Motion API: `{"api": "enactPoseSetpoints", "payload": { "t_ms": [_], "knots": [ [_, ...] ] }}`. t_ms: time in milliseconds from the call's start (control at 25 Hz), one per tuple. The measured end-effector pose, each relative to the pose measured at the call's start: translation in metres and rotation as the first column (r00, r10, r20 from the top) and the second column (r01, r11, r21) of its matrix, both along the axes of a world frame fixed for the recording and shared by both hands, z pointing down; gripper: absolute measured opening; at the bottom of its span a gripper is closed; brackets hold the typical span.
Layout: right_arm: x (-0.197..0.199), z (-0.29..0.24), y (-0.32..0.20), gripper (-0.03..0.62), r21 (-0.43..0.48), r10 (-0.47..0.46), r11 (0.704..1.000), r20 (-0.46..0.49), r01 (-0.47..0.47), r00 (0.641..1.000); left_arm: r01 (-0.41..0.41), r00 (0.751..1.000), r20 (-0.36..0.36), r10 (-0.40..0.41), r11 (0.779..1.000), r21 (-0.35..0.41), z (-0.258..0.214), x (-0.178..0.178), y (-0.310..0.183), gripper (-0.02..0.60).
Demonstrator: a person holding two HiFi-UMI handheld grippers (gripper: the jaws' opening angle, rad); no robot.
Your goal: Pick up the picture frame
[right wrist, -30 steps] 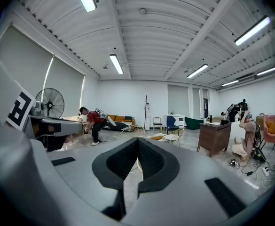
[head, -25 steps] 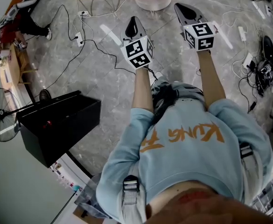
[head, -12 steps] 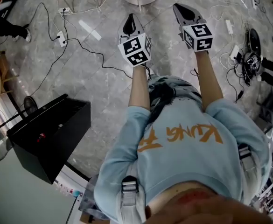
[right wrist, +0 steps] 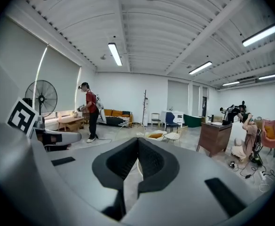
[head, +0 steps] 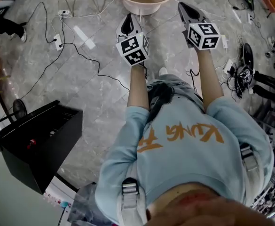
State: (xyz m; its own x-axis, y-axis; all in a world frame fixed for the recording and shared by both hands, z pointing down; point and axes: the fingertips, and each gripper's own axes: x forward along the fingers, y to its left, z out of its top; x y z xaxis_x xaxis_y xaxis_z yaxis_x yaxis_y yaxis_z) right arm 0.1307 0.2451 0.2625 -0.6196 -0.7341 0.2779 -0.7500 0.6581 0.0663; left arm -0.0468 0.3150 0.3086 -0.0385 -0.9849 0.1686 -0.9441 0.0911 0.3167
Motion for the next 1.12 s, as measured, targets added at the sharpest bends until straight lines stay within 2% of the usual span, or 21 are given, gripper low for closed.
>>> {"api": "enactPoseSetpoints", "payload": {
  "t_ms": [280,480,760,1120],
  "knots": [
    [-0.033,-0.024,-0.017,-0.002,0.062,-0.046,0.997,0.012,0.046,0.999,-0.002,1.000,0.019,0.001,0.998,0.065,-0.023,-0.023,-0.014,0.018],
    [-0.040,-0.031,-0.035,-0.002,0.075,-0.072,0.995,0.012,0.071,0.997,0.019,1.000,0.015,-0.021,0.996,0.087,-0.031,-0.029,-0.032,0.018],
    [-0.044,-0.013,-0.078,-0.002,0.034,-0.089,0.996,0.034,0.088,0.995,0.035,0.999,0.024,-0.036,0.998,0.045,-0.017,-0.034,-0.069,0.018],
    [-0.044,0.027,-0.190,-0.002,-0.058,-0.122,0.990,0.097,0.128,0.988,0.065,0.997,0.054,-0.061,0.995,-0.070,0.018,-0.024,-0.169,0.018]
  ]
}}
